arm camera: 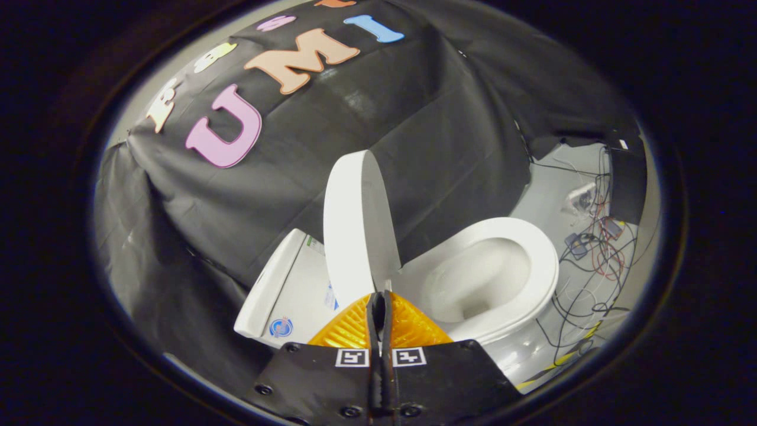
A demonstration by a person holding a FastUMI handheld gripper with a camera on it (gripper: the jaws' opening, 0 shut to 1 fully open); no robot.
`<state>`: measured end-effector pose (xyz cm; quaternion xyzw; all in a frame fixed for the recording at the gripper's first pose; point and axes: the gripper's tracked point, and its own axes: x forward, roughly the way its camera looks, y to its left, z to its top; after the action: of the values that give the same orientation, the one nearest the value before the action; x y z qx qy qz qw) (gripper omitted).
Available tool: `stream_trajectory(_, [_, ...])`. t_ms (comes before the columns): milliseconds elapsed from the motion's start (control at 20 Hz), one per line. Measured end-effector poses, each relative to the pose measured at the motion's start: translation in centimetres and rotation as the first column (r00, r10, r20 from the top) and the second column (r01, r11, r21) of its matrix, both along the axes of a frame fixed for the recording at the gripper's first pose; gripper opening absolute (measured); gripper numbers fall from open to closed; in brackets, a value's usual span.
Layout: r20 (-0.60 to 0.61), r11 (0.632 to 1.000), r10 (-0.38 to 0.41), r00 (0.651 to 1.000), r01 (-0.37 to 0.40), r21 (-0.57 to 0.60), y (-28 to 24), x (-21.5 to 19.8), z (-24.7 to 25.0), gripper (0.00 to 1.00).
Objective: Open the toilet lid.
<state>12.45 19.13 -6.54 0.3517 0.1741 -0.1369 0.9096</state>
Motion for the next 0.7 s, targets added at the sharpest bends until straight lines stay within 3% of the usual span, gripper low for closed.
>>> stream_trajectory(700, [-0.036,0.982,0.059,0.998,-0.065,-0.180,4.9,2.7,2.3,0.00])
